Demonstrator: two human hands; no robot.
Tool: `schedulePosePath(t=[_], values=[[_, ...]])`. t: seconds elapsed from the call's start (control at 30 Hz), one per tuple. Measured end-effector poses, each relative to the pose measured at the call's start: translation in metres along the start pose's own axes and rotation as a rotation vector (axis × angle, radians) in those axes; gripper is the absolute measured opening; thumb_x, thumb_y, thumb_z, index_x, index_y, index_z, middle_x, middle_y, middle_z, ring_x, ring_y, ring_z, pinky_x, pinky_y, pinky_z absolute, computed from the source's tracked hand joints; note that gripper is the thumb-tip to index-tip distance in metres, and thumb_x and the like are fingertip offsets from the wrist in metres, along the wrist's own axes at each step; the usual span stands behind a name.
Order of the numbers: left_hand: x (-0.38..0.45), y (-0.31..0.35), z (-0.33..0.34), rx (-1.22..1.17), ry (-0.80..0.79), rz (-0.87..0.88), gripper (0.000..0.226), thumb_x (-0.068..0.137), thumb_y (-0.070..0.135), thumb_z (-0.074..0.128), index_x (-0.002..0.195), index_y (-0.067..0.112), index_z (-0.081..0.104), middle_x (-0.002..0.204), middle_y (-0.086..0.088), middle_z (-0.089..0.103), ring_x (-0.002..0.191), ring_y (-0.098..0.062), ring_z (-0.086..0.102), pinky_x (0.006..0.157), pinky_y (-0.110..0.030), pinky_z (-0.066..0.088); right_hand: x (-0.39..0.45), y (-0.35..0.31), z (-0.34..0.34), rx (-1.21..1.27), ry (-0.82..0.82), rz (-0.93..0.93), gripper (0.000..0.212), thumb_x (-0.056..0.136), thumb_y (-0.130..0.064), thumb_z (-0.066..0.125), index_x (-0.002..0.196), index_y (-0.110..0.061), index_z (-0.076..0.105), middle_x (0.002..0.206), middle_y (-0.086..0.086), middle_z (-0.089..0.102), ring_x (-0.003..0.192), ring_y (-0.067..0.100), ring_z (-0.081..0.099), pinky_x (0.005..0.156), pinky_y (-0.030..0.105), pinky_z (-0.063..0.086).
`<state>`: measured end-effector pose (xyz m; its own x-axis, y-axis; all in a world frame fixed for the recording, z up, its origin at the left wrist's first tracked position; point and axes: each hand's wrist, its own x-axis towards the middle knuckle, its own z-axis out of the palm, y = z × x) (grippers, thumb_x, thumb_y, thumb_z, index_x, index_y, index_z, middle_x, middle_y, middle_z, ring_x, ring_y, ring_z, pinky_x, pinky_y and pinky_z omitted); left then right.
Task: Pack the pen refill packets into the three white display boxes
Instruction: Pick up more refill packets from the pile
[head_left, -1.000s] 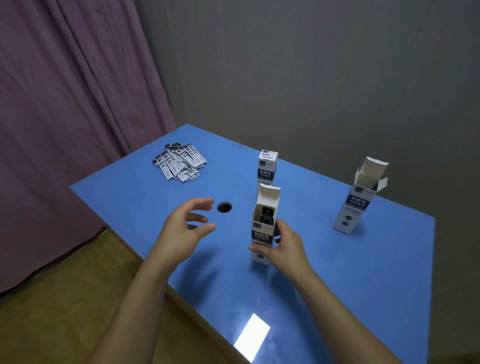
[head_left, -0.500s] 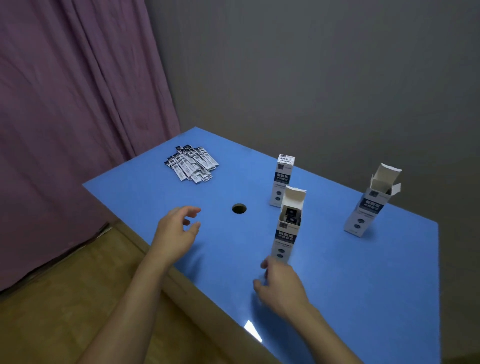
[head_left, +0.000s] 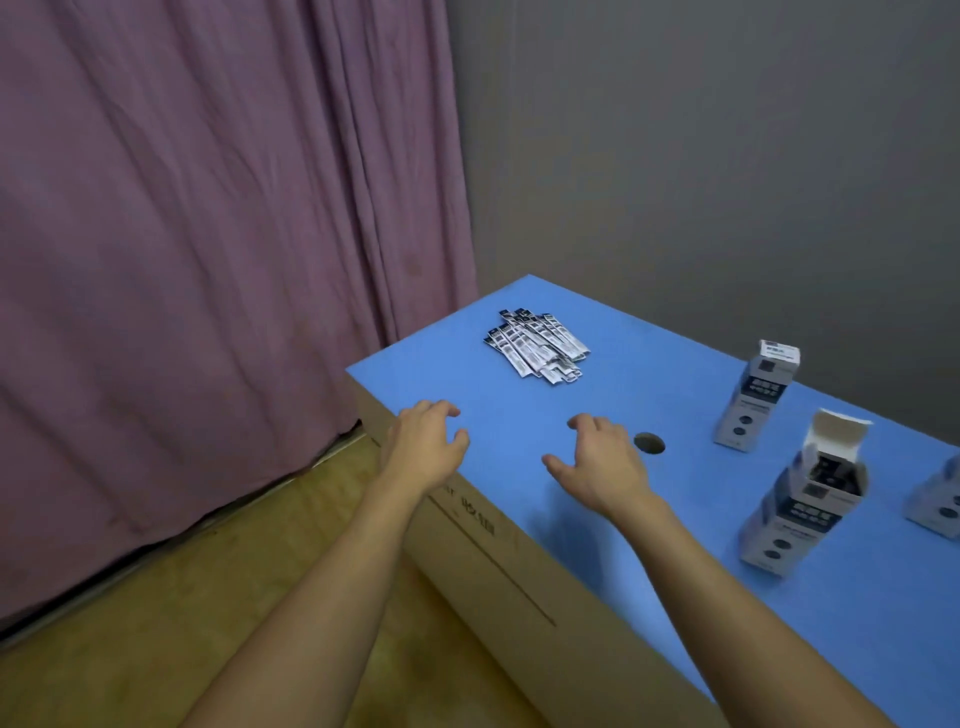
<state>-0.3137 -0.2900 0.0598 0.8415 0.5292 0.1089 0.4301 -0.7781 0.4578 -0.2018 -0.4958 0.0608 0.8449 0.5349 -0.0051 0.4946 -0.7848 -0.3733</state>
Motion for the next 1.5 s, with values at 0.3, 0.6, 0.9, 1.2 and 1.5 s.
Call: schedulePosePath(t=[0.3, 0.6, 0.9, 1.2, 1.5], values=[[0.045, -0.041, 0.005, -0.084, -0.02, -0.028, 0.034, 0.101, 0.031, 0.053, 0.132, 0.018, 0.06, 0.132, -0.002, 0.059, 0.121, -0.02, 0.055, 0.1, -0.042, 0.05, 0.046, -0.037, 0.022, -0.025, -0.007, 0.021, 0.061, 0.093, -0.048, 0.058, 0.141, -0.013, 0.044, 0.14, 0.008, 0.047, 0.13, 0.028, 0.043, 0.1, 0.04, 0.043], [0.143, -0.052, 0.026, -0.055, -0.064, -0.192, 0.033, 0.1, 0.042, 0.05, 0.125, 0.024, 0.061, 0.121, 0.004, 0.065, 0.107, -0.018, 0.061, 0.085, -0.036, 0.054, 0.144, -0.039, 0.035, -0.021, -0.02, 0.089, 0.055, 0.092, -0.041, 0.061, 0.137, -0.014, 0.046, 0.139, 0.007, 0.049, 0.129, 0.028, 0.043, 0.097, 0.04, 0.044], [0.245, -0.035, 0.065, -0.105, -0.144, -0.349, 0.022, 0.097, 0.037, 0.053, 0.103, 0.019, 0.065, 0.107, 0.0, 0.064, 0.098, -0.027, 0.064, 0.08, -0.035, 0.053, 0.238, -0.019, 0.038, 0.008, -0.042, 0.134, 0.048, 0.089, -0.035, 0.06, 0.13, -0.012, 0.051, 0.133, 0.009, 0.053, 0.123, 0.029, 0.048, 0.094, 0.038, 0.046], [0.303, -0.016, 0.103, -0.185, -0.176, -0.445, 0.034, 0.095, 0.038, 0.055, 0.073, 0.011, 0.053, 0.074, -0.003, 0.053, 0.065, -0.022, 0.052, 0.055, -0.028, 0.039, 0.277, 0.001, 0.036, 0.059, -0.026, 0.156, 0.047, 0.091, -0.035, 0.057, 0.133, -0.014, 0.05, 0.134, 0.008, 0.052, 0.126, 0.029, 0.045, 0.097, 0.039, 0.046], [0.343, 0.034, 0.125, -0.226, -0.274, -0.513, 0.066, 0.076, 0.073, 0.064, 0.109, 0.016, 0.066, 0.108, -0.003, 0.066, 0.104, -0.028, 0.066, 0.081, -0.033, 0.054, 0.284, 0.008, 0.032, 0.089, 0.04, 0.17, 0.041, 0.091, -0.032, 0.056, 0.127, -0.013, 0.052, 0.131, 0.008, 0.053, 0.123, 0.029, 0.046, 0.093, 0.037, 0.046]])
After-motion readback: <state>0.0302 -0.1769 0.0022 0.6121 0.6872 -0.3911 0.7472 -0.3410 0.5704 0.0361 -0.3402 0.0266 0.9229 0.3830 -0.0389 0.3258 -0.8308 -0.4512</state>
